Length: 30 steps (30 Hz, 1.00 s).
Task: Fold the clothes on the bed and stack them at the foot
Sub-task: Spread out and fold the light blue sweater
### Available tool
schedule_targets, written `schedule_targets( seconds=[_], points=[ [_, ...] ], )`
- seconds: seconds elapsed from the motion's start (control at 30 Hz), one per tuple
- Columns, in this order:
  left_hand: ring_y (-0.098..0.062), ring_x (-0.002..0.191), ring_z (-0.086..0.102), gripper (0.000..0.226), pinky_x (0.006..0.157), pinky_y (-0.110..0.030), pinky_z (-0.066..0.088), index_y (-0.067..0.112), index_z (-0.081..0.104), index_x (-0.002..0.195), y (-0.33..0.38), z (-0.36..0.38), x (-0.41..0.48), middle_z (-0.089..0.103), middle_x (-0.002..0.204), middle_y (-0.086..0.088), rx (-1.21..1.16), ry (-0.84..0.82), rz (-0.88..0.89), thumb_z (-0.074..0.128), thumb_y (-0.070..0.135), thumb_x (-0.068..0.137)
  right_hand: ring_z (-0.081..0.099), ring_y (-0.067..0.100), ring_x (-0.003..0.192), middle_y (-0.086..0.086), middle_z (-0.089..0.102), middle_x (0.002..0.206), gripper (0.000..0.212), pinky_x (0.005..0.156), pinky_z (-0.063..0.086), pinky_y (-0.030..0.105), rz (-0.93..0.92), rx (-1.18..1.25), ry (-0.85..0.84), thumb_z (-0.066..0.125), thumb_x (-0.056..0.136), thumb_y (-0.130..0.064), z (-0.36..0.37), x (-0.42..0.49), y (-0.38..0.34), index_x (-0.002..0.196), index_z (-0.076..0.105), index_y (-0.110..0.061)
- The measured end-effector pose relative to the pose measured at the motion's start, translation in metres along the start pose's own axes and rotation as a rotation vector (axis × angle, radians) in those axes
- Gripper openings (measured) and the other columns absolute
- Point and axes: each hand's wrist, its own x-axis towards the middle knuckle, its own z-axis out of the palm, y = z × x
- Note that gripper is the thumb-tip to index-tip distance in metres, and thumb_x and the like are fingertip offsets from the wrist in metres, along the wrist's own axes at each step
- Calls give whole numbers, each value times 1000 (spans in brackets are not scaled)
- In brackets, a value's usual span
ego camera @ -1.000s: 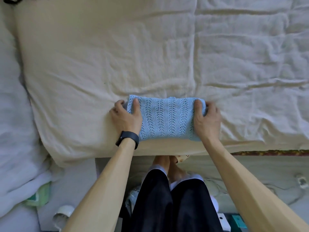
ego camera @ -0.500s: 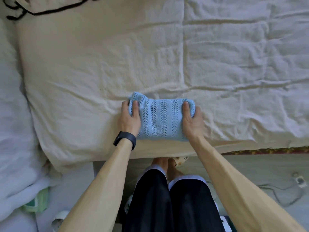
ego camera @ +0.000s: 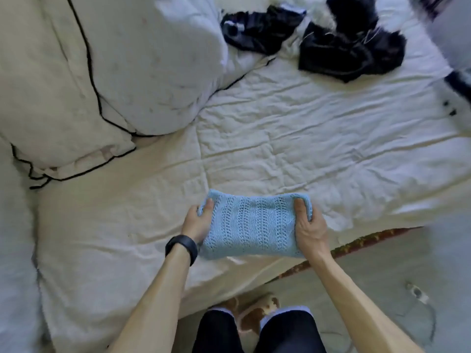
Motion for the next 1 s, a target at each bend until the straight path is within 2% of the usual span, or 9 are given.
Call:
schedule_targets(
  seconds=[0.1, 0.23, 0.3, 0.37, 0.5, 0.63, 0.77, 0.93, 1.0],
  points=[
    [-30, 100, 71, 50, 91, -45, 57, 11, 69, 125, 34, 53, -37, 71, 120, -14, -260, -493, -350, 64, 48, 93, 62, 15, 85, -2, 66, 88, 56, 72, 45, 36, 27, 34, 11, 41, 91, -79, -80, 12, -16, 93, 59, -26],
    [-28, 85, 75, 39, 74, -39, 60, 10, 78, 102, 78, 136, -81, 76, 100, -10, -224, -806, -434, 68, 46, 89, 60, 15, 81, -2, 64, 87, 55, 72, 46, 35, -44, 76, 129, 43, 94, -74, -200, 38, -29, 92, 60, -22],
    [-25, 73, 72, 36, 62, -34, 57, 11, 76, 89, 106, 182, -101, 73, 87, -7, -146, -823, -365, 71, 47, 84, 58, 15, 77, 0, 62, 83, 56, 67, 43, 33, -54, 126, 183, 44, 92, -75, -255, 46, -18, 88, 57, -21],
    [-24, 74, 68, 34, 68, -35, 55, 12, 74, 91, 137, 229, -119, 69, 87, -4, -113, -867, -266, 82, 41, 75, 60, 16, 78, 3, 64, 85, 62, 67, 44, 32, -60, 204, 213, 45, 87, -79, -306, 53, -1, 90, 57, -19],
    [-33, 120, 60, 51, 102, -50, 48, 19, 60, 136, 184, 322, -154, 63, 134, -14, -25, -772, -87, 65, 43, 92, 66, 22, 87, 11, 70, 97, 67, 80, 55, 43, -82, 306, 265, 48, 85, -82, -399, 70, 30, 100, 62, -18],
    [-34, 109, 58, 65, 75, -49, 56, 21, 53, 142, 214, 390, -187, 56, 133, -17, -60, -831, 29, 73, 29, 81, 62, -1, 69, -14, 67, 76, 63, 65, 49, 29, -151, 359, 348, 49, 74, -92, -473, 80, 51, 93, 62, -33],
    [-30, 95, 56, 47, 75, -42, 51, 25, 60, 120, 246, 451, -208, 57, 105, -10, -58, -787, 185, 69, 28, 73, 48, -6, 57, -26, 52, 63, 43, 53, 39, 11, -164, 368, 447, 48, 82, -85, -519, 97, 76, 77, 53, -43],
    [-13, 88, 71, 37, 69, -29, 57, 23, 59, 122, 282, 552, -217, 71, 109, -4, 112, -554, 594, 62, 49, 95, 55, 6, 68, -15, 56, 73, 50, 62, 41, 28, -34, 390, 519, 46, 85, -76, -552, 146, 105, 89, 52, -27],
    [-17, 93, 71, 41, 75, -34, 58, 18, 59, 124, 299, 586, -206, 70, 114, -9, 158, -544, 606, 63, 47, 95, 61, 17, 83, -5, 63, 87, 53, 70, 43, 34, 27, 384, 523, 44, 87, -73, -569, 173, 112, 96, 56, -23]
  ],
)
